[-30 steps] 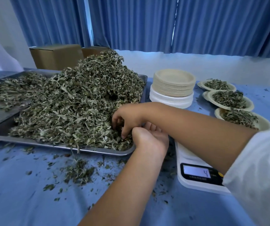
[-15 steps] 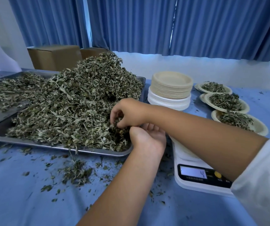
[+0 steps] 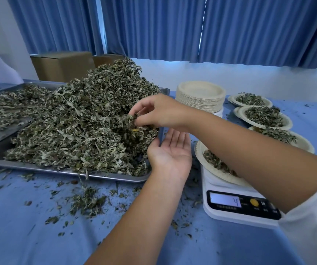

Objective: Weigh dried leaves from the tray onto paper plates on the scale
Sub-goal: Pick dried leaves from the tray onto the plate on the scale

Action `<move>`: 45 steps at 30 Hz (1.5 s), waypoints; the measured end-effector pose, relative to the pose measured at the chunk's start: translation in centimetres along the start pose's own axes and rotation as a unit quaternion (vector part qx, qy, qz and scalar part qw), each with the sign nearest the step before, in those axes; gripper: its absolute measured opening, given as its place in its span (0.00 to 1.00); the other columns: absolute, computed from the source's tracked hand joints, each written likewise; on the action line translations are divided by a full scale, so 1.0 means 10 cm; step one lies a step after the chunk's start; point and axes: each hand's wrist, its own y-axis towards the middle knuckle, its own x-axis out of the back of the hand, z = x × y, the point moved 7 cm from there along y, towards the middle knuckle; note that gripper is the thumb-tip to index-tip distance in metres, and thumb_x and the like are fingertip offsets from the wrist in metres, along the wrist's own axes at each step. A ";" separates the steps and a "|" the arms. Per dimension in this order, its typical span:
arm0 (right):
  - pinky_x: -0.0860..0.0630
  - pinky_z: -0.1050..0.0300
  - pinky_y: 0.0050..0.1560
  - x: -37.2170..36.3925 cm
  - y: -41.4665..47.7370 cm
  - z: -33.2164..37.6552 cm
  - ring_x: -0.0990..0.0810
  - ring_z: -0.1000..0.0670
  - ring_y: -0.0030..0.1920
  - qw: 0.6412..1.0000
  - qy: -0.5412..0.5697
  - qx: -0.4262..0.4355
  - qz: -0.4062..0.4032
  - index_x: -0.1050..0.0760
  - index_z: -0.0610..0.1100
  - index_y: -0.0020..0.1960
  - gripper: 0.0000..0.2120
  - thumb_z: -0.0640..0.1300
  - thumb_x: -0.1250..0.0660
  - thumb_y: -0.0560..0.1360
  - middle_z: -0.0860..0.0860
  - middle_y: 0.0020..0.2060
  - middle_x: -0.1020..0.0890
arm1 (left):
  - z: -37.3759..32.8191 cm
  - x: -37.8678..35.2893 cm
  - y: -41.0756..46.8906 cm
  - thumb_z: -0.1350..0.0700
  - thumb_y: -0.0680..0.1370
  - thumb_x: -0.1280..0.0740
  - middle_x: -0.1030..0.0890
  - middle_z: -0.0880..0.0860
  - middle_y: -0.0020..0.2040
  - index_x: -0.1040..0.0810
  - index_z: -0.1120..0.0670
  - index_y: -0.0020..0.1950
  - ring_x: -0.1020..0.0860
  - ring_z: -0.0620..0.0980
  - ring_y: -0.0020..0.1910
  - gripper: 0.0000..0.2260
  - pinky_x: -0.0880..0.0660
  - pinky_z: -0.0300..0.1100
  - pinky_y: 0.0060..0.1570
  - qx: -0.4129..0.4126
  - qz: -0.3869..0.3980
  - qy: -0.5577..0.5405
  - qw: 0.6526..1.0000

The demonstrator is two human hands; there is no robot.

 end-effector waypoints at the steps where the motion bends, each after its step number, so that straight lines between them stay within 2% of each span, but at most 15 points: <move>1: 0.30 0.70 0.31 0.04 -0.02 0.00 0.25 0.63 0.31 1.000 0.027 -0.005 -0.011 0.19 0.48 0.48 0.08 0.38 0.27 0.71 0.56 0.35 0.21 | 0.02 -0.01 -0.01 0.55 0.83 0.51 0.33 0.60 0.72 0.32 0.66 0.62 0.34 0.56 0.71 0.18 0.37 0.49 0.68 0.007 0.002 0.001 1.000; 3: 0.31 0.70 0.28 0.12 -0.08 0.00 0.25 0.63 0.29 0.997 0.069 -0.010 -0.029 0.20 0.48 0.46 0.08 0.36 0.28 0.72 0.55 0.34 0.21 | 0.00 -0.01 -0.02 0.55 0.83 0.51 0.31 0.60 0.69 0.33 0.68 0.56 0.32 0.57 0.70 0.17 0.35 0.49 0.66 0.003 0.005 0.000 1.000; 8: 0.31 0.69 0.29 0.31 -0.30 -0.10 0.24 0.61 0.31 0.992 0.113 -0.029 -0.052 0.20 0.51 0.44 0.09 0.37 0.28 0.72 0.55 0.35 0.20 | 0.03 0.00 0.00 0.53 0.83 0.50 0.28 0.61 0.64 0.32 0.69 0.56 0.32 0.58 0.70 0.19 0.35 0.51 0.68 0.024 0.004 -0.010 1.000; 10: 0.30 0.68 0.30 0.38 -0.40 -0.16 0.24 0.59 0.33 0.989 0.134 -0.035 -0.059 0.20 0.51 0.44 0.10 0.36 0.29 0.72 0.54 0.35 0.19 | 0.03 0.01 0.03 0.52 0.83 0.50 0.29 0.62 0.67 0.31 0.67 0.62 0.31 0.59 0.69 0.19 0.35 0.51 0.68 0.018 0.000 -0.019 1.000; 12: 0.28 0.69 0.31 0.44 -0.52 -0.22 0.23 0.57 0.36 0.985 0.158 -0.038 -0.061 0.20 0.49 0.45 0.10 0.35 0.29 0.72 0.53 0.37 0.19 | 0.03 0.03 0.07 0.51 0.83 0.49 0.29 0.63 0.67 0.33 0.63 0.69 0.29 0.60 0.67 0.21 0.31 0.53 0.64 0.004 -0.014 -0.007 1.000; 14: 0.26 0.69 0.34 0.49 -0.63 -0.27 0.22 0.56 0.38 0.983 0.169 -0.040 -0.066 0.20 0.48 0.46 0.10 0.34 0.30 0.72 0.51 0.38 0.19 | 0.06 0.02 0.07 0.50 0.83 0.48 0.31 0.64 0.69 0.36 0.63 0.72 0.30 0.61 0.67 0.22 0.30 0.54 0.59 -0.003 -0.016 0.012 1.000; 16: 0.25 0.68 0.36 0.55 -0.74 -0.31 0.22 0.55 0.39 0.982 0.167 -0.042 -0.074 0.20 0.47 0.47 0.10 0.33 0.30 0.72 0.48 0.41 0.19 | 0.10 0.02 0.05 0.50 0.83 0.48 0.35 0.63 0.72 0.37 0.63 0.72 0.33 0.61 0.70 0.23 0.31 0.55 0.59 0.002 -0.015 0.021 1.000; 19: 0.25 0.68 0.36 0.68 -0.90 -0.36 0.22 0.54 0.40 0.987 0.128 -0.039 -0.089 0.19 0.45 0.48 0.09 0.33 0.29 0.72 0.45 0.42 0.18 | 0.14 0.04 0.04 0.51 0.83 0.48 0.33 0.64 0.70 0.32 0.67 0.66 0.35 0.60 0.71 0.22 0.34 0.55 0.64 0.011 -0.019 0.039 0.999; 22: 0.24 0.67 0.38 0.83 -1.06 -0.43 0.21 0.54 0.39 0.991 0.082 -0.044 -0.092 0.18 0.46 0.48 0.09 0.34 0.28 0.71 0.42 0.45 0.16 | 0.14 0.05 0.05 0.51 0.83 0.49 0.25 0.63 0.60 0.26 0.68 0.54 0.31 0.59 0.69 0.22 0.34 0.53 0.66 0.014 -0.013 0.049 0.999; 26: 0.21 0.61 0.50 1.00 -1.25 -0.56 0.16 0.49 0.44 0.995 0.020 -0.068 -0.063 0.18 0.47 0.47 0.09 0.36 0.26 0.69 0.46 0.46 0.15 | 0.17 0.04 0.03 0.50 0.83 0.49 0.21 0.66 0.57 0.26 0.68 0.59 0.25 0.61 0.62 0.23 0.29 0.53 0.61 0.015 0.014 0.068 0.997; 34: 0.23 0.58 0.51 1.27 -1.40 -0.75 0.18 0.54 0.44 0.987 -0.100 -0.114 -0.055 0.19 0.53 0.46 0.09 0.43 0.24 0.68 0.53 0.46 0.17 | 0.13 0.08 0.05 0.51 0.83 0.49 0.20 0.66 0.56 0.27 0.69 0.61 0.24 0.62 0.61 0.23 0.29 0.54 0.62 -0.016 0.001 0.088 0.996; 38: 0.26 0.69 0.42 1.08 -1.36 -0.77 0.22 0.65 0.38 0.981 -0.160 -0.114 -0.002 0.20 0.55 0.46 0.09 0.43 0.26 0.70 0.55 0.46 0.18 | 0.13 0.09 0.05 0.51 0.83 0.49 0.20 0.66 0.56 0.27 0.69 0.61 0.24 0.62 0.60 0.23 0.29 0.53 0.63 -0.023 -0.006 0.104 0.994; 39: 0.27 0.69 0.42 1.03 -1.35 -0.79 0.23 0.66 0.39 0.977 -0.180 -0.116 0.017 0.20 0.56 0.47 0.09 0.43 0.26 0.70 0.56 0.47 0.19 | 0.13 0.09 0.05 0.51 0.83 0.49 0.20 0.66 0.57 0.27 0.69 0.62 0.24 0.62 0.60 0.23 0.29 0.53 0.63 -0.024 -0.007 0.107 0.994; 42: 0.25 0.61 0.50 0.94 -1.35 -0.83 0.23 0.62 0.47 0.969 -0.204 -0.129 0.057 0.20 0.56 0.50 0.10 0.46 0.26 0.71 0.56 0.50 0.21 | 0.13 0.10 0.05 0.51 0.83 0.49 0.20 0.65 0.57 0.27 0.68 0.62 0.24 0.61 0.61 0.22 0.29 0.53 0.62 -0.025 -0.009 0.113 0.993; 45: 0.24 0.60 0.52 1.00 -1.38 -0.78 0.21 0.60 0.48 0.972 -0.188 -0.133 0.055 0.20 0.57 0.52 0.10 0.50 0.26 0.71 0.58 0.50 0.20 | 0.12 0.10 0.05 0.51 0.83 0.49 0.21 0.65 0.58 0.27 0.68 0.62 0.24 0.61 0.61 0.22 0.29 0.53 0.63 -0.026 -0.011 0.118 0.993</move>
